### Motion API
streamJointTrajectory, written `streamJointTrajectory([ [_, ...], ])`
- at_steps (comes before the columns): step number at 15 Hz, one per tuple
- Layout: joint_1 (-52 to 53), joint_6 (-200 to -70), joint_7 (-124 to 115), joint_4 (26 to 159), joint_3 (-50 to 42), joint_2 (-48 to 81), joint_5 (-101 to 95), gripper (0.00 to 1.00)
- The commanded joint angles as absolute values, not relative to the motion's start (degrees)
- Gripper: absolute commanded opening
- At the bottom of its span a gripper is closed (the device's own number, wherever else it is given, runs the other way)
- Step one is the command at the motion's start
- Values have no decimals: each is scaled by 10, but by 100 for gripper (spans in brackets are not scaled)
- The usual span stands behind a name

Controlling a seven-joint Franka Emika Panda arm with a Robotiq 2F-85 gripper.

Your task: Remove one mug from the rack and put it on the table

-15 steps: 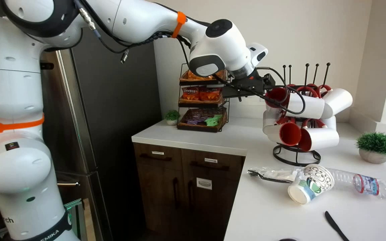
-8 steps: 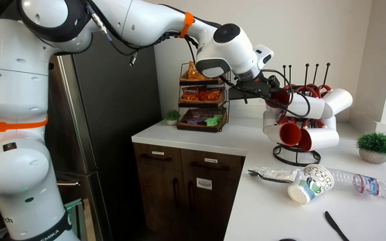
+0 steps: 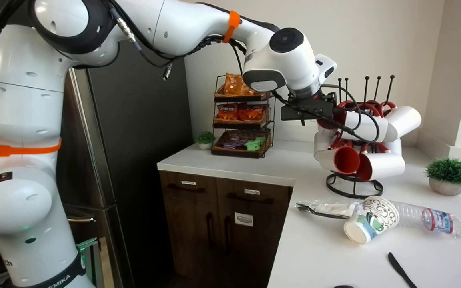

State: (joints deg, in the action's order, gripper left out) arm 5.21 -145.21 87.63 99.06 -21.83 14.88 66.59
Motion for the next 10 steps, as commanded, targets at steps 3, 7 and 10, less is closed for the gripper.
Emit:
streamJointTrajectory([
  [3,-53,-1424,906,967,-116,164,675,58],
  [7,-89,-1419,911,960,-79,171,674,51],
  [10,-102,-1419,912,959,-65,172,672,33],
])
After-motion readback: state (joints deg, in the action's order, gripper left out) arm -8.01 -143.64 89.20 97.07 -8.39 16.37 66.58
